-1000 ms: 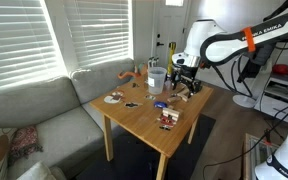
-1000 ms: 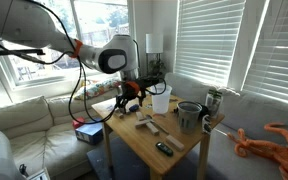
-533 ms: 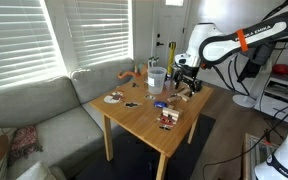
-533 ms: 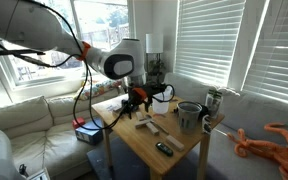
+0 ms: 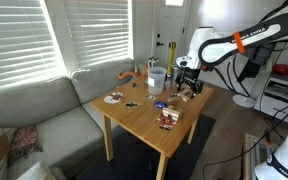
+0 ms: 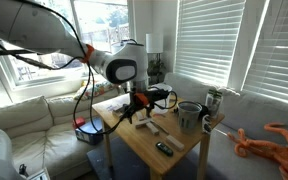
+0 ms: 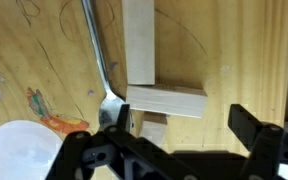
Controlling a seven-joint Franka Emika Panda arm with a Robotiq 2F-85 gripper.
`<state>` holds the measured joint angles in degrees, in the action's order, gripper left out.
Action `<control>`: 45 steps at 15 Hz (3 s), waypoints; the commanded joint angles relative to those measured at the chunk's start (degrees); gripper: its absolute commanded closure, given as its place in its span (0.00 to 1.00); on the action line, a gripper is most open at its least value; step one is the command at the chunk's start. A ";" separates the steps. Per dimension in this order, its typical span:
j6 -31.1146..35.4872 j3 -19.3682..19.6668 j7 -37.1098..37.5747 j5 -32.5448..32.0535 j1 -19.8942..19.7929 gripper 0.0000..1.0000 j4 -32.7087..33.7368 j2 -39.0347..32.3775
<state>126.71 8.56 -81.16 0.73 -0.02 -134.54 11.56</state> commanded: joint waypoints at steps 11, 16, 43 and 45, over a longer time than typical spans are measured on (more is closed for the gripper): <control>4.29 0.43 -0.86 5.93 -1.01 0.00 -0.91 -1.98; 4.02 0.15 -0.83 5.58 -1.15 0.00 -0.71 -2.80; -2.40 -3.50 -14.48 5.66 4.29 0.42 -1.87 4.60; -2.24 -3.86 -15.27 6.08 5.10 0.42 -1.83 4.56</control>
<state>124.61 5.19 -93.50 5.12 4.22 -135.12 14.40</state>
